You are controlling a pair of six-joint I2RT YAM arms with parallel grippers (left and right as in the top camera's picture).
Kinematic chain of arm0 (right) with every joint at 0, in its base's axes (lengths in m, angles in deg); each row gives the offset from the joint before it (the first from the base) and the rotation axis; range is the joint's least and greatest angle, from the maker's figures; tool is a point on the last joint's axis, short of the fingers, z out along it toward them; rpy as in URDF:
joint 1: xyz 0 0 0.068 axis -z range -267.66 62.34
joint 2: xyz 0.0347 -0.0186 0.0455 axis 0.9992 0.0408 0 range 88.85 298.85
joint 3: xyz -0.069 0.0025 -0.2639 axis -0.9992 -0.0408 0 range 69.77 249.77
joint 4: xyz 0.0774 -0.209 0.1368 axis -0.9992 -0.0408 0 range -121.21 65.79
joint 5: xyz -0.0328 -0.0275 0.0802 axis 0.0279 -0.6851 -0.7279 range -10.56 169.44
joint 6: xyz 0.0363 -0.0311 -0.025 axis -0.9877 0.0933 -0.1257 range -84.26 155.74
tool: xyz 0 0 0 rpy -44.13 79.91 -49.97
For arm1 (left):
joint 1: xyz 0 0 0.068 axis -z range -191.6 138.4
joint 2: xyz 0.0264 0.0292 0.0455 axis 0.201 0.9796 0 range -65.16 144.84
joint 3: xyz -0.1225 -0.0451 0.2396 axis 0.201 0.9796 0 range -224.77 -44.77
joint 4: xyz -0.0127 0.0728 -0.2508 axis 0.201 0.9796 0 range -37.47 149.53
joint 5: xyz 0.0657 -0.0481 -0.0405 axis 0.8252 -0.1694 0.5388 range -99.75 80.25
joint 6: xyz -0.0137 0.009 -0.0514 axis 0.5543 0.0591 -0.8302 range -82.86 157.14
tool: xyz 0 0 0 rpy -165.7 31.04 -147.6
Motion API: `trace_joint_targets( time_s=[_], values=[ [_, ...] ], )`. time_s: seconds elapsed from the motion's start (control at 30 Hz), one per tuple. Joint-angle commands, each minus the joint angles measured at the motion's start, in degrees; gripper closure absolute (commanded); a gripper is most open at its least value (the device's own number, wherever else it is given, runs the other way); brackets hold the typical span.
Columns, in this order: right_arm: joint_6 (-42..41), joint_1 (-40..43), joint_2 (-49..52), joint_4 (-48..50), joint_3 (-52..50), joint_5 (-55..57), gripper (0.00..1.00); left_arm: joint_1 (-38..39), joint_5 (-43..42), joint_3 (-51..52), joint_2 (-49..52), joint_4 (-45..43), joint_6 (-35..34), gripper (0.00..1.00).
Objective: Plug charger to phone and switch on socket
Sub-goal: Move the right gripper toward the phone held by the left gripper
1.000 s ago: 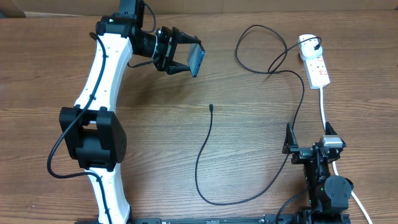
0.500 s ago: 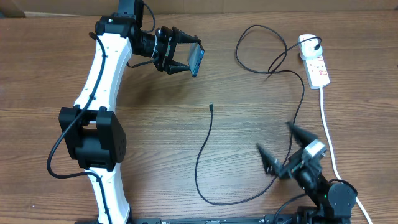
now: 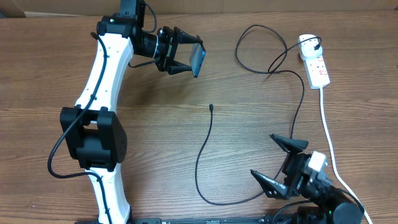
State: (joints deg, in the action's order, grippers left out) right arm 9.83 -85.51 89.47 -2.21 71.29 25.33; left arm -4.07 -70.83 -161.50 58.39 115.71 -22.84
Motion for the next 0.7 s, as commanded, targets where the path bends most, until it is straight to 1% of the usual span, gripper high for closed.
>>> trace_joint_targets(
  time_s=[0.0,0.13,0.23,0.3,0.4,0.57,0.6,0.67],
  values=[
    [-2.0,-0.2,0.7,-1.3,3.8,-0.4,0.00,0.7,-3.1,-1.4,-2.3,-0.2,0.9,0.34],
    [0.7,-0.2,2.8,-2.5,7.4,-0.4,0.00,0.7,-3.0,-1.4,-2.3,-0.2,0.9,0.34],
    [1.4,-0.2,6.0,-5.6,11.4,-0.5,0.00,0.7,-3.0,-1.4,-2.3,-0.2,0.9,0.34],
    [4.2,-0.2,9.2,-7.9,14.4,-2.0,0.00,0.7,-3.1,-1.4,-2.3,-0.2,0.9,0.34],
    [8.1,-0.2,16.1,-10.5,20.3,-7.1,0.00,0.7,-3.0,-1.4,-2.3,-0.2,0.9,0.34],
    [7.9,-0.2,28.9,-12.3,30.3,-14.7,0.00,0.7,-3.0,-1.4,-2.3,-0.2,0.9,0.34],
    [7.7,-0.2,33.9,-12.2,33.5,-19.3,0.00,0.8,-3.0,-1.4,-2.3,-0.2,0.9,0.34],
    [7.7,-0.2,38.3,-11.0,35.6,-26.5,0.00,0.7,-3.0,-1.4,-2.3,-0.2,0.9,0.34]
  ],
)
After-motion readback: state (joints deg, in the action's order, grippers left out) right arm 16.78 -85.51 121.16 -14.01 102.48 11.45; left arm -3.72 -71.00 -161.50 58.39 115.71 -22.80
